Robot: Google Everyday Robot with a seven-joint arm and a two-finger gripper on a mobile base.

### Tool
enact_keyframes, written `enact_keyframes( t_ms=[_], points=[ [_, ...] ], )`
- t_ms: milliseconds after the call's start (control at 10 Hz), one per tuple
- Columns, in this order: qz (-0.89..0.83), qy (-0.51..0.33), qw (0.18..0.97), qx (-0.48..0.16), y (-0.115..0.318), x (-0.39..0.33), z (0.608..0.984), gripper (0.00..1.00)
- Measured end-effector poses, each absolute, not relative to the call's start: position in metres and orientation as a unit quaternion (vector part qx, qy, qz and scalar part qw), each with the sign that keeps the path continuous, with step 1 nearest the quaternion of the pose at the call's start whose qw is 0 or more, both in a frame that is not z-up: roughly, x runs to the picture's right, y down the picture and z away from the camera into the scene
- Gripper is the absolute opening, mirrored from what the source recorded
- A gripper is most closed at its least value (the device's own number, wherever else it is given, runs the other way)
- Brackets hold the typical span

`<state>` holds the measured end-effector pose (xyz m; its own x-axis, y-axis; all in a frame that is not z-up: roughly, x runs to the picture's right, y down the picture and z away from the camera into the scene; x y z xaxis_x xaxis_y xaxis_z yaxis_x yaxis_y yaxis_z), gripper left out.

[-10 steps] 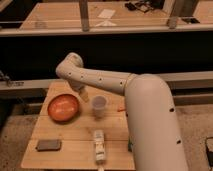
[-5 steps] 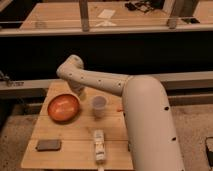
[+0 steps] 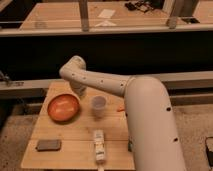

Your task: Push the ceramic bowl across the table

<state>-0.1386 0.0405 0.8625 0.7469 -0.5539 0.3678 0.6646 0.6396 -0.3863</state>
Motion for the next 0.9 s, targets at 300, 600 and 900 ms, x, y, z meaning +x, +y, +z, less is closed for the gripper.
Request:
enact_keyframes(
  t_ms=[300,600,900],
  points=[
    [-0.349,-0.119,0.893,-0.256,0.045,-0.136,0.864,0.06],
    [-0.371,-0.134,0.883,-0.256,0.049,-0.139,0.864,0.06],
    [-0.387,-0.142,0.875,-0.254,0.054,-0.139,0.866,0.06]
  ],
)
